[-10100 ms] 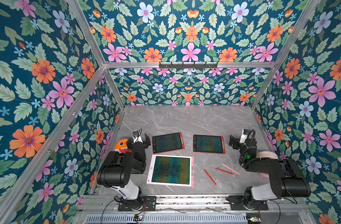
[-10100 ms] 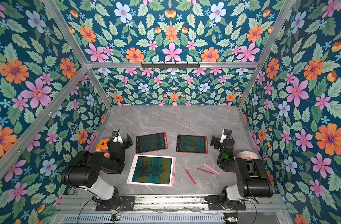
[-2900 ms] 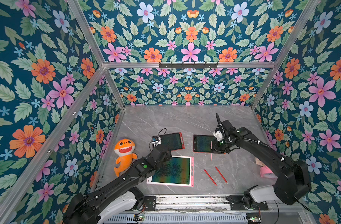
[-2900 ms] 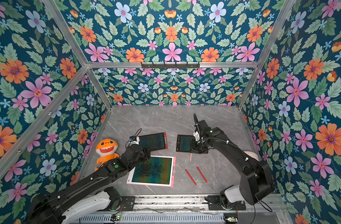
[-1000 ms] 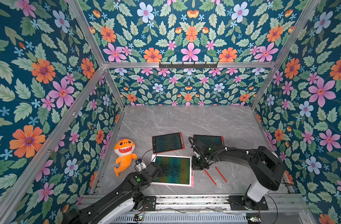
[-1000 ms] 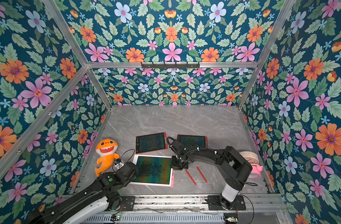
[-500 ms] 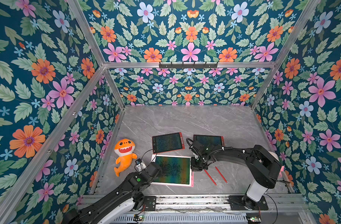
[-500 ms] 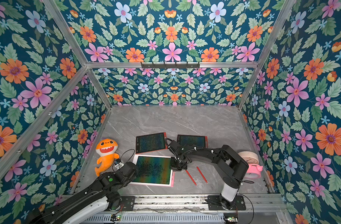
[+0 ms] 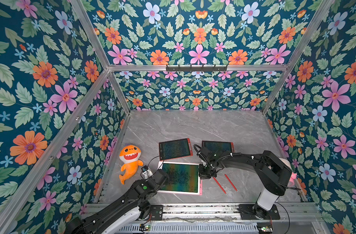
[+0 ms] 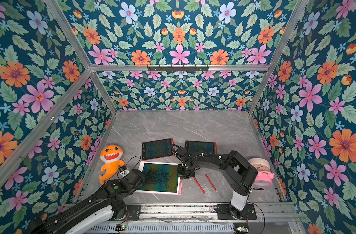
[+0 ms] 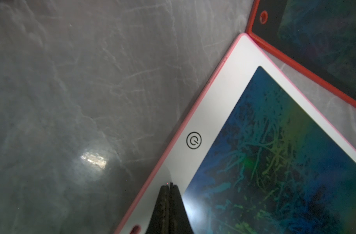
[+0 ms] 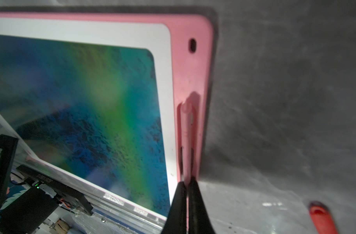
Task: Place the stylus back onto the writing tablet
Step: Place the stylus on the writing tablet.
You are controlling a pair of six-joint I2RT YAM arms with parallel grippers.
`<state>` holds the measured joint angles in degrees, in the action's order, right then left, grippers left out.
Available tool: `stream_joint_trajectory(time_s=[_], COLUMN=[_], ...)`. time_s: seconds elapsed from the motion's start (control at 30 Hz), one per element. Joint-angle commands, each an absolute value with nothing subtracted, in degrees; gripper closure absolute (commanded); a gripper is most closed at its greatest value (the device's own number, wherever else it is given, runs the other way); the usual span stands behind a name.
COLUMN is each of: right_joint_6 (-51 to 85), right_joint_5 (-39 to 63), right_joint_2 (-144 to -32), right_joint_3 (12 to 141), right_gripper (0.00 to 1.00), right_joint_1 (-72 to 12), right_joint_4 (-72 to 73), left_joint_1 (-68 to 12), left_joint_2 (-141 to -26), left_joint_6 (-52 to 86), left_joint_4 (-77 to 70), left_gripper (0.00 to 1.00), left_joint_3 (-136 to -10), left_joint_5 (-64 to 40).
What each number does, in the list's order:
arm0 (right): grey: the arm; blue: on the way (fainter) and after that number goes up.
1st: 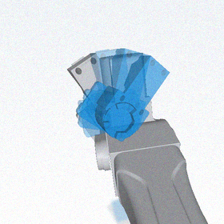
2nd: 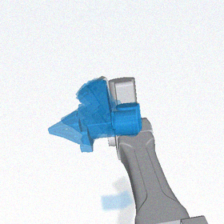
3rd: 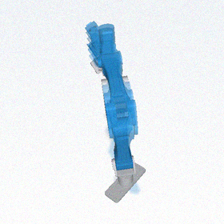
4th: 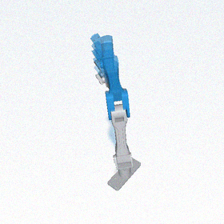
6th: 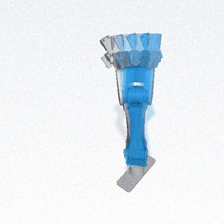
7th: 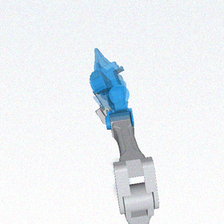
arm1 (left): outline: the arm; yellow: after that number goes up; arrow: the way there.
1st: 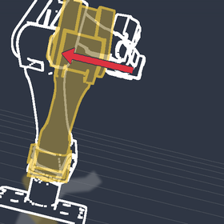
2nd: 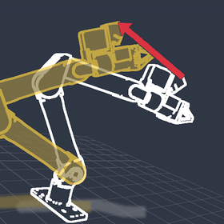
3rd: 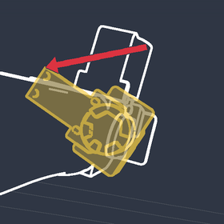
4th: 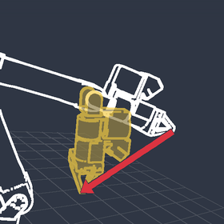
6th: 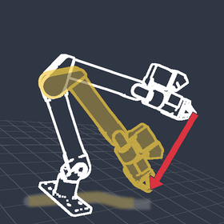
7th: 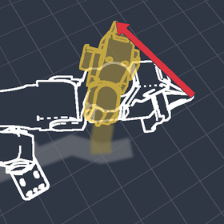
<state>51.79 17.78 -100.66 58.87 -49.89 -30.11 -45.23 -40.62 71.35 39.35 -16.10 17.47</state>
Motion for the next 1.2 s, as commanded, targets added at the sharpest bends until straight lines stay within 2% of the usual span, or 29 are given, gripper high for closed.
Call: stream_joint_trajectory(time_s=[0.0,0.13,0.43,0.53,0.8,0.97,1.17], right_joint_6=[51.86,51.58,50.28,50.02,49.79,48.34,45.62], right_joint_5=[16.84,16.52,16.35,16.48,13.93,13.71,13.0], right_joint_2=[-100.85,-99.88,-99.41,-98.8,-96.99,-98.41,-101.88], right_joint_3=[58.93,59.6,61.85,62.43,64.5,65.42,69.81], right_gripper=[0.97,0.92,0.7,0.68,0.71,0.86,0.93], right_joint_1=[-50.01,-50.01,-50.01,-50.01,-49.21,-46.91,-46.32], right_joint_4=[-33.35,-34.13,-36.96,-37.46,-39.97,-40.12,-41.98], left_joint_1=[-45.23,-45.19,-45.18,-45.19,-45.22,-45.19,-45.24], left_joint_2=[-40.61,-40.52,-40.44,-40.17,-39.22,-39.01,-38.81], left_joint_6=[70.97,70.22,69.81,69.86,70.04,70.11,70.27], left_joint_4=[39.9,38.12,37.85,38.23,38.94,38.85,38.61], left_gripper=[0.98,1.0,1.0,1.0,1.0,1.0,1.0], left_joint_3=[-16.21,-15.6,-15.73,-15.82,-15.92,-15.82,-15.28], left_joint_5=[17.68,16.69,16.65,16.81,17.24,17.5,17.31])
